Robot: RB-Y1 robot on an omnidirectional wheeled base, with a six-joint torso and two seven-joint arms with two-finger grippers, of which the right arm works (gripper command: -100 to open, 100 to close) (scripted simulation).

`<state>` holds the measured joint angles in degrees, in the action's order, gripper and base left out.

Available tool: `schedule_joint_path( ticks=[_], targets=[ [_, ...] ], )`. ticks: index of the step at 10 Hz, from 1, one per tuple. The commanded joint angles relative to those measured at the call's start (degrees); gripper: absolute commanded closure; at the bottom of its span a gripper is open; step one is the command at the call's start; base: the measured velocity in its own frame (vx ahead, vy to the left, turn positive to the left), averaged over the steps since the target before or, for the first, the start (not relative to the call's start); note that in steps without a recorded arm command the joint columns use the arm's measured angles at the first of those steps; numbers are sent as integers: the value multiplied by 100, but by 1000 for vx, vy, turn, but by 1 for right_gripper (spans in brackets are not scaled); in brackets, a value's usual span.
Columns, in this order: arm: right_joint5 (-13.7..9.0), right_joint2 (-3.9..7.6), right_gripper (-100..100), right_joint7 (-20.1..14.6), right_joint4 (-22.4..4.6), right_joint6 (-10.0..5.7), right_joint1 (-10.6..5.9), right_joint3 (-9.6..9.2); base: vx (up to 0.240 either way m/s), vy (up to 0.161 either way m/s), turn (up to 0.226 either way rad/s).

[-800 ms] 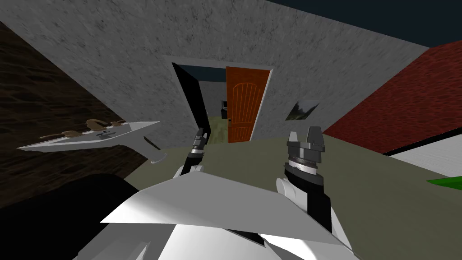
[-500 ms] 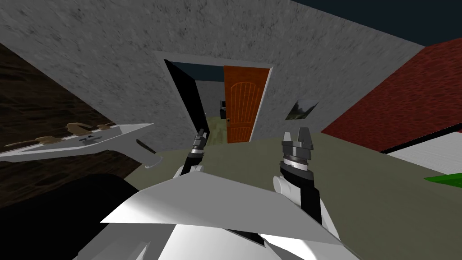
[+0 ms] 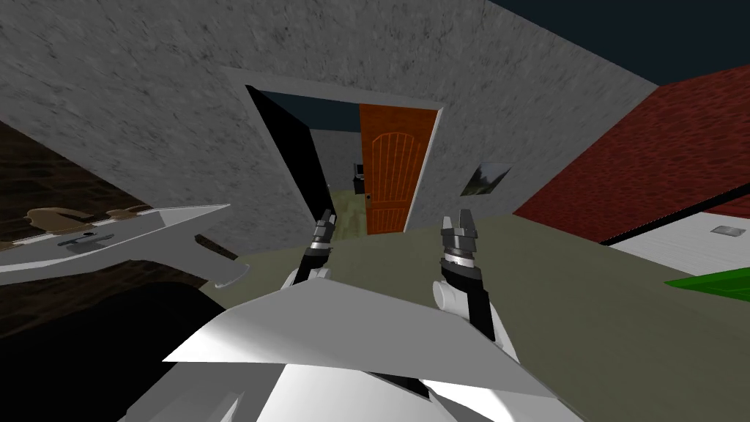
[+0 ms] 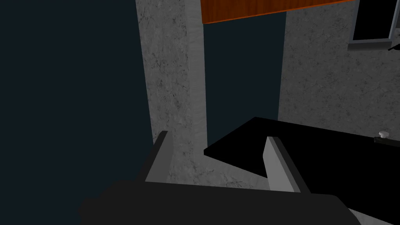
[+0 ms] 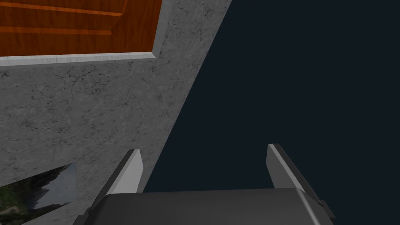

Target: Push the door open

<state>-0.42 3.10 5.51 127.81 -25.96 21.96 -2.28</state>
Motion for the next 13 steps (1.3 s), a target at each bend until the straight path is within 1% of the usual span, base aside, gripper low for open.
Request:
schedule_joint_path(
  ticks=[1, 2, 3, 7, 13],
  targets=[
    [0, 16, -100, -30, -191, 27, -128, -89, 134, 37, -43],
    [-1, 27, -100, -48, -281, 37, -176, -142, 99, 29, -49],
    [-3, 46, -100, -89, -487, 59, -284, -262, 111, 44, -105],
    [-8, 83, -100, -174, -911, 105, -508, -510, 111, 65, -66],
    [-16, 122, -100, -316, -1615, 182, -881, -922, 94, 53, -67]
  ],
)
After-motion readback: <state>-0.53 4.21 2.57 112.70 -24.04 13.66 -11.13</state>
